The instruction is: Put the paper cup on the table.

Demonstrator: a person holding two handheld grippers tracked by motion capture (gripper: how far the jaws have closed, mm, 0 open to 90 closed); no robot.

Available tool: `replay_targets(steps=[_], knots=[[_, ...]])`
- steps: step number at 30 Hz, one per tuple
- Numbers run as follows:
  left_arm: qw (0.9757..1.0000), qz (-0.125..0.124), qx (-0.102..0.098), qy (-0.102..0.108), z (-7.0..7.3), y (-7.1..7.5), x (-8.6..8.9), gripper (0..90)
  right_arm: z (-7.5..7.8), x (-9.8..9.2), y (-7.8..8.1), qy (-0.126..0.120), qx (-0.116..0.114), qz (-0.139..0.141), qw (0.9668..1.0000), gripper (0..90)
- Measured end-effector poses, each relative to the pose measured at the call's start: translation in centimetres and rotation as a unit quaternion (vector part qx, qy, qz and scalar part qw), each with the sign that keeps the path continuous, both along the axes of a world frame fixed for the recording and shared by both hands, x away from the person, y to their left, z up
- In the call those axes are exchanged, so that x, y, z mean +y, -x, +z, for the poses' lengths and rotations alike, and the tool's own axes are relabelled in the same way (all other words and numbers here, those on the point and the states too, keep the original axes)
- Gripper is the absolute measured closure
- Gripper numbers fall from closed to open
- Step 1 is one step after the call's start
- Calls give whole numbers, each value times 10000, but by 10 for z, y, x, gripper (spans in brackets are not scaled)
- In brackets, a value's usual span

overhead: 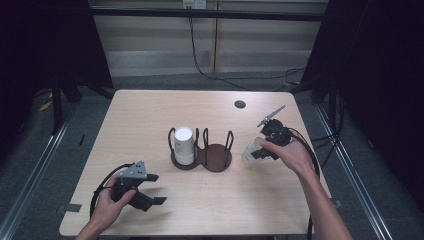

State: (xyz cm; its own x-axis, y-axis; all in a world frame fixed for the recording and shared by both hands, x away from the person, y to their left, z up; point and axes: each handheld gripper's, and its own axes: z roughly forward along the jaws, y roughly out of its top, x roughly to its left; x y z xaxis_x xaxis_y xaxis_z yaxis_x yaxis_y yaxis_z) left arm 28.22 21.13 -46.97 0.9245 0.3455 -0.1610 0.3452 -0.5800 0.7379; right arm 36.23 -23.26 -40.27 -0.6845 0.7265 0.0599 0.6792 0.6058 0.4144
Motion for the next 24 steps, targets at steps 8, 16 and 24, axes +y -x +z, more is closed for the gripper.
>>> replay_targets(steps=[8, 16, 24], knots=[[10000, -28, 37, -11, -2, -1, -2, 163, -5, 3, -3, 248, 24, 15, 9997, 255], [10000, -20, 44, -30, -3, -2, -1, 162, -10, 1, -5, 445, 135, -16, 9989, 254], [10000, -21, 54, -40, -4, -2, -1, 162, -13, 4, -7, 791, 189, -13, 9967, 251]])
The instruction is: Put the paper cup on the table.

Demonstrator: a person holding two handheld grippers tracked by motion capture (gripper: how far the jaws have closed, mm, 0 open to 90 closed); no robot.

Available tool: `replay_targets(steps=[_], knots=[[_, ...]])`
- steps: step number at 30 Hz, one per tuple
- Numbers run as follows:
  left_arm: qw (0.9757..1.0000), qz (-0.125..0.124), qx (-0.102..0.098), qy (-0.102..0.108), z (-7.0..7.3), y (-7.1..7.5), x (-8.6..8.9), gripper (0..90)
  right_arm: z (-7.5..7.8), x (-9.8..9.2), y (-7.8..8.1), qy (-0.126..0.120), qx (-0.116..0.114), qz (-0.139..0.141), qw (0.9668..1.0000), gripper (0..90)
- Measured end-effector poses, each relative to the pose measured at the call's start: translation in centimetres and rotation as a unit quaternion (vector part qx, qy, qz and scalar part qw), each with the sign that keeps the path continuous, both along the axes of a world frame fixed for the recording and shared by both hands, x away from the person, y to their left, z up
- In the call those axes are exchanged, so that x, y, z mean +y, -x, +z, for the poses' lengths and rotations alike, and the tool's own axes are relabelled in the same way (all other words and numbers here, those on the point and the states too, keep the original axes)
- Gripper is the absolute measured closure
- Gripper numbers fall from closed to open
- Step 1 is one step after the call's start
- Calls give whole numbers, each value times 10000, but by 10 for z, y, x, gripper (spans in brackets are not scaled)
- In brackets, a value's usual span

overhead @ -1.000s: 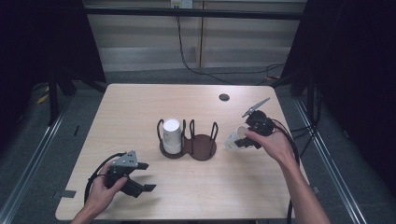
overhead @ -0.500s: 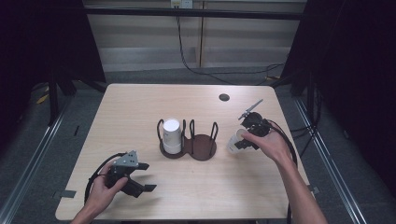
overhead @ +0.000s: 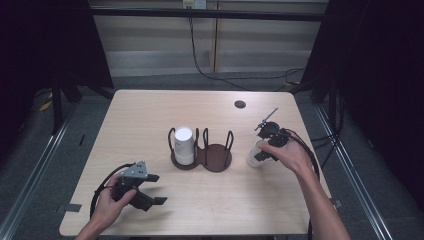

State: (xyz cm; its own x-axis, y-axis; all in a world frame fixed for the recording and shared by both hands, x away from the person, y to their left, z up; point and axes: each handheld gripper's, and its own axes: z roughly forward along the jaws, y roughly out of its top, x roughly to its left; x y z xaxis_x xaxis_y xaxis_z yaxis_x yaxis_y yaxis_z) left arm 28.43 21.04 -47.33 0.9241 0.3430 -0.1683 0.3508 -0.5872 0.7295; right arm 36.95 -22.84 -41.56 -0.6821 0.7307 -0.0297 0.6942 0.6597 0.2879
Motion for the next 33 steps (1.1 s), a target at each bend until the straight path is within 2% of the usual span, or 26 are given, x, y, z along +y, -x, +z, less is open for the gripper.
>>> replay_targets(steps=[7, 9, 15, 21, 26, 28, 33], knots=[[10000, 21, -20, 10, 0, 0, 1, 163, -2, 8, -4, 114, -16, 22, 9999, 243], [10000, 20, -27, 15, 0, 0, 1, 162, -2, 9, -5, 45, 5, -2, 10000, 238], [10000, -77, -25, 10, 1, 2, 0, 163, -4, 14, -9, 122, -68, -31, 9999, 215], [10000, -55, -1, -9, 1, 2, 0, 163, -8, 14, -9, 38, -76, -76, 9999, 174], [10000, -54, -18, -28, 0, 1, 0, 163, -11, 12, -9, -57, -89, -164, 9998, 171], [10000, -69, -10, -31, 0, 1, 0, 163, -12, 11, -9, -68, -24, -130, 9999, 163], [10000, -62, -20, -54, 0, 1, 0, 163, -12, 13, -8, -114, -41, -137, 9998, 158]])
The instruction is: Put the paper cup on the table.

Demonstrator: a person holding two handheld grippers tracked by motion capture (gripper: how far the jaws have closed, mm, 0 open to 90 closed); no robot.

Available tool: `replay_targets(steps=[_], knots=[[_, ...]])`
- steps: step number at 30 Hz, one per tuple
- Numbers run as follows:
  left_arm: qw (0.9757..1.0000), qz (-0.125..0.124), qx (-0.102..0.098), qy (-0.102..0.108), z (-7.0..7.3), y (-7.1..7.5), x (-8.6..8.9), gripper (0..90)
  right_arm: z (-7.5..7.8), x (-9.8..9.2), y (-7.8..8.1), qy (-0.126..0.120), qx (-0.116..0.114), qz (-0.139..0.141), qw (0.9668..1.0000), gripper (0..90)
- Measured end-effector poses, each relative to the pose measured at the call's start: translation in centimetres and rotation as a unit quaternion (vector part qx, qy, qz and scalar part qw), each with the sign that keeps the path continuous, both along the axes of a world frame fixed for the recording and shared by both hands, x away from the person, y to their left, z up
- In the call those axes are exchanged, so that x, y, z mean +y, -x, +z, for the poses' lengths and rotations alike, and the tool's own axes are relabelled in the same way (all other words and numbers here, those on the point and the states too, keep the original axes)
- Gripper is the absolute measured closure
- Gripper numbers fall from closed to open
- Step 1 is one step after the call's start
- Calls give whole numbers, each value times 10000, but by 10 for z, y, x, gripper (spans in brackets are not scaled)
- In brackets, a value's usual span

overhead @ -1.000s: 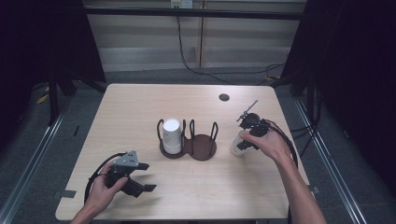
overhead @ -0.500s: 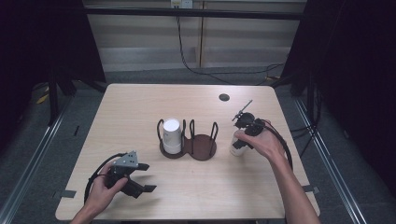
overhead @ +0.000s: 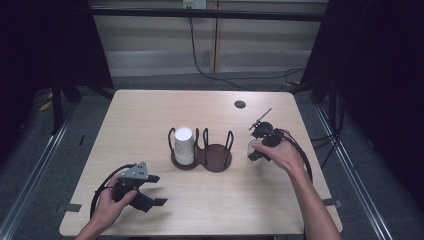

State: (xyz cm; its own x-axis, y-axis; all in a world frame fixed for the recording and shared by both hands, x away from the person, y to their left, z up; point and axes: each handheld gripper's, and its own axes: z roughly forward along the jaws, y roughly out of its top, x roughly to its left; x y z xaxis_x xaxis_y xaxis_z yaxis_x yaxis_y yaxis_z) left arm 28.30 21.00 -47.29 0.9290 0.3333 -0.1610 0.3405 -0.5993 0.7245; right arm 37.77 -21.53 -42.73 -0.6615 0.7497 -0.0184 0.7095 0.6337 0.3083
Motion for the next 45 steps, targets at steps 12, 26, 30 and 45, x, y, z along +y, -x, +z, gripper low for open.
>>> replay_targets(steps=[12, 26, 30, 45], knots=[[10000, -23, -27, -11, 0, 0, 0, 163, 4, -2, -1, -324, -125, -98, 9993, 142], [9999, 15, -96, -103, -1, 1, -2, 163, 18, -12, 8, -1037, -664, -365, 9917, 133], [9999, 67, -85, -64, -1, 1, -1, 163, 25, -16, 14, -1302, -916, -481, 9861, 134], [9998, 164, -63, 15, -1, 2, 0, 163, 19, -18, 46, -2000, -1849, -791, 9589, 150]])
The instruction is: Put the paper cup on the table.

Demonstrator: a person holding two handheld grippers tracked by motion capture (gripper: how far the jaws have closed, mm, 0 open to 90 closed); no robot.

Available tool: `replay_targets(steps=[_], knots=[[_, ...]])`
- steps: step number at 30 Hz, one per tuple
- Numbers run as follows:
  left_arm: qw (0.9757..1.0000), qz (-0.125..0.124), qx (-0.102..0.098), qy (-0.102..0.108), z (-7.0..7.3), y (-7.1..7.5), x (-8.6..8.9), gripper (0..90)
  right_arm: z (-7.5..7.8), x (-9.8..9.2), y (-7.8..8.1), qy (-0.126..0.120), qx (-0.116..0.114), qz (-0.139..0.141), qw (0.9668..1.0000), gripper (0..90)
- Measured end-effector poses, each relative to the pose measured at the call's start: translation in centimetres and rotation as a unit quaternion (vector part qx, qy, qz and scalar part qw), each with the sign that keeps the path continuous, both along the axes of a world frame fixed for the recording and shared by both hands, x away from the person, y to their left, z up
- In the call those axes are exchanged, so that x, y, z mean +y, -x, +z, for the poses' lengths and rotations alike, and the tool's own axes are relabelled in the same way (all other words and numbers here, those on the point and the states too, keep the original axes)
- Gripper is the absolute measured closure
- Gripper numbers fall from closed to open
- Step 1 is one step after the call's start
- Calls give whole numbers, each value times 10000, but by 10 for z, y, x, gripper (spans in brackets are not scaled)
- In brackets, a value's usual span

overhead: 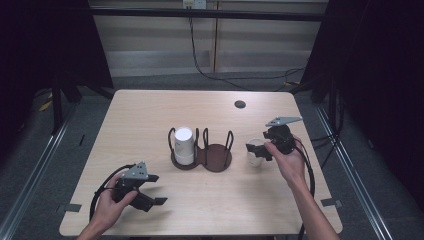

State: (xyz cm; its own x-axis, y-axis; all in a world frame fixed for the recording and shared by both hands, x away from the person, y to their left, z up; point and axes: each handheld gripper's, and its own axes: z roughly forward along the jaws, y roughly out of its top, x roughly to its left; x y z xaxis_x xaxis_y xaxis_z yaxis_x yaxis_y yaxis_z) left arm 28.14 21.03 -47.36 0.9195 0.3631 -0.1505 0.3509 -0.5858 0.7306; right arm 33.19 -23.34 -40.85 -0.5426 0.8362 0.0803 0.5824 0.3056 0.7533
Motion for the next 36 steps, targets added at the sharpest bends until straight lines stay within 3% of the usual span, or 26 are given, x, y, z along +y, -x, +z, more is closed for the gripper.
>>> replay_targets(steps=[3, 12, 15, 20, 24, 26, 28, 32, 36], knots=[[10000, 9, -48, -17, 1, 0, 1, 163, 0, 2, 6, -191, -69, 54, 9998, 150], [9998, 181, -71, -43, 2, 2, 0, 163, -6, 13, 26, -409, -438, -16, 9982, 143], [9996, 252, -82, 45, 3, 4, -2, 163, -8, 18, 33, -483, -484, 41, 9977, 143], [9996, 268, -113, 0, 4, 3, -1, 163, -11, 27, 47, -560, -592, 176, 9965, 143], [9994, 248, -134, 187, 5, 4, 0, 162, -17, 33, 58, -720, -697, 202, 9948, 133], [9995, 267, -139, 129, 5, 4, 0, 162, -20, 37, 63, -712, -678, 229, 9949, 133], [9995, 242, -63, 200, 4, 5, -1, 162, -23, 40, 68, -726, -650, 313, 9948, 133], [9995, 244, -136, 153, 7, 9, -5, 162, -28, 47, 76, -741, -612, 477, 9942, 133], [9992, 284, -115, 249, 8, 12, -8, 162, -33, 52, 82, -890, -613, 586, 9924, 133]])
